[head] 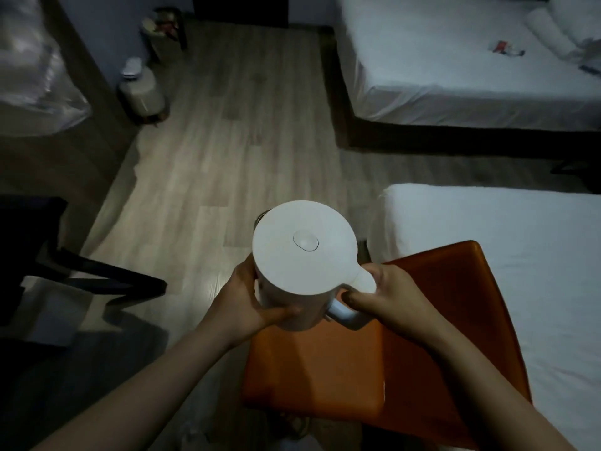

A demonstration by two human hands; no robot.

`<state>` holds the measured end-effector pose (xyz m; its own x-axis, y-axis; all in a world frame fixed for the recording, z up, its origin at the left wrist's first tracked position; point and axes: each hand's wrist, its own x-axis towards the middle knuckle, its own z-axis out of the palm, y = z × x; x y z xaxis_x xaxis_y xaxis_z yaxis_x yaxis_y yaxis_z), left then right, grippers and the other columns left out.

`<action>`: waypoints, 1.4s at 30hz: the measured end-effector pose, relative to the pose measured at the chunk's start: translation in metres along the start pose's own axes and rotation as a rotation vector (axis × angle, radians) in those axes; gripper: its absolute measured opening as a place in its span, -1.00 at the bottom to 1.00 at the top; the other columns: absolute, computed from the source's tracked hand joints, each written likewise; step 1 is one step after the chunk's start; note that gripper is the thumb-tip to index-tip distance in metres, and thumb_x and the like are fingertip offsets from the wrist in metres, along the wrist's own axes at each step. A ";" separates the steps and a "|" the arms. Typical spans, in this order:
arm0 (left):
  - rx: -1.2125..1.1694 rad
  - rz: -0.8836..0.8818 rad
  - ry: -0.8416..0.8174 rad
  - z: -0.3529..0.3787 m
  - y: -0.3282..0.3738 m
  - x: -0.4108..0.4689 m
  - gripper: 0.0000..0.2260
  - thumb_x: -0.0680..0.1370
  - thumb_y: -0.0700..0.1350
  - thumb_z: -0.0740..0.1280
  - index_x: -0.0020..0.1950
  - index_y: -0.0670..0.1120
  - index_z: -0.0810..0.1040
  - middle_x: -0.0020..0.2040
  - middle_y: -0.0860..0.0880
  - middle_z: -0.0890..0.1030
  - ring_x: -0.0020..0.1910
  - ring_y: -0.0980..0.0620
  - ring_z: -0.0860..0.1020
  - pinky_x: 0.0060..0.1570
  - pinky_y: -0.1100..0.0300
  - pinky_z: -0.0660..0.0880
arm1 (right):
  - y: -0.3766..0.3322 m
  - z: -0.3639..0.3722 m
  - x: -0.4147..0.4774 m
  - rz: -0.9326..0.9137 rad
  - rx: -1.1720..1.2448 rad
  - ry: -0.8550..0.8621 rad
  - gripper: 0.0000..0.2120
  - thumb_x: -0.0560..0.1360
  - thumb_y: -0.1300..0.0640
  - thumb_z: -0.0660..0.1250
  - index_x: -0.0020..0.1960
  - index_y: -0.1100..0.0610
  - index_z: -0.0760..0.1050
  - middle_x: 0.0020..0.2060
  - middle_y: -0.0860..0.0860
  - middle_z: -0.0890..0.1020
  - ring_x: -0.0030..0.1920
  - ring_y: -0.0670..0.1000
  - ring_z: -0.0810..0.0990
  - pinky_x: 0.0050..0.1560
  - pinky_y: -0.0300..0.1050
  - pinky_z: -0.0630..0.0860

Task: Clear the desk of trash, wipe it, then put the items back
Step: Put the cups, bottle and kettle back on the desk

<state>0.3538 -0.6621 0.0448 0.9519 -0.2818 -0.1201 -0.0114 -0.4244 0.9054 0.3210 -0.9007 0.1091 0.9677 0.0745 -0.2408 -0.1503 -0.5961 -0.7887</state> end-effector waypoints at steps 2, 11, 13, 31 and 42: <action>-0.017 -0.015 0.055 -0.024 -0.005 -0.014 -0.11 0.11 0.29 0.55 0.36 0.25 0.26 0.22 0.42 0.39 0.25 0.29 0.41 0.09 0.40 0.39 | -0.023 0.014 0.007 -0.016 -0.049 -0.040 -0.80 0.37 0.09 0.41 -0.20 0.24 0.53 -0.44 0.09 0.53 -0.46 -0.04 0.47 -0.45 -0.23 0.36; 0.011 -0.098 0.315 -0.153 -0.035 -0.087 -0.10 0.11 0.16 0.64 0.32 0.18 0.23 0.09 0.45 0.27 0.21 0.16 0.39 0.18 0.18 0.43 | -0.147 0.108 0.033 -0.173 -0.110 -0.227 -0.87 0.41 0.21 0.39 -0.11 0.28 0.56 -0.45 0.01 0.51 -0.53 -0.16 0.43 -0.51 -0.28 0.36; 0.009 -0.117 0.371 -0.183 -0.047 -0.105 -0.13 0.15 0.05 0.65 0.32 0.16 0.25 0.10 0.41 0.32 0.23 0.12 0.41 0.19 0.15 0.45 | -0.175 0.134 0.036 -0.222 -0.124 -0.259 -0.88 0.41 0.21 0.40 -0.10 0.27 0.57 -0.41 0.02 0.53 -0.52 -0.18 0.45 -0.50 -0.33 0.35; -0.303 -0.190 0.832 -0.380 -0.096 -0.248 -0.14 -0.12 0.28 0.63 0.13 0.29 0.42 0.14 0.27 0.58 0.21 0.16 0.54 0.21 -0.04 0.52 | -0.378 0.318 0.063 -0.559 -0.168 -0.538 -0.82 0.39 0.22 0.41 -0.18 0.35 0.50 -0.52 -0.08 0.40 -0.58 -0.13 0.33 -0.55 -0.35 0.24; -0.093 -0.254 1.111 -0.432 -0.089 -0.242 -0.25 0.16 -0.12 0.65 0.17 0.28 0.34 0.04 0.42 0.52 0.07 0.57 0.42 -0.06 0.63 0.37 | -0.451 0.374 0.141 -0.785 -0.168 -0.750 -0.82 0.38 0.12 0.45 -0.17 0.24 0.56 -0.45 0.00 0.50 -0.52 -0.16 0.39 -0.50 -0.30 0.30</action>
<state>0.2570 -0.1846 0.1687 0.6682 0.7396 0.0807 0.1989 -0.2821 0.9385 0.4496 -0.3225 0.2193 0.4049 0.9138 -0.0334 0.5379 -0.2676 -0.7994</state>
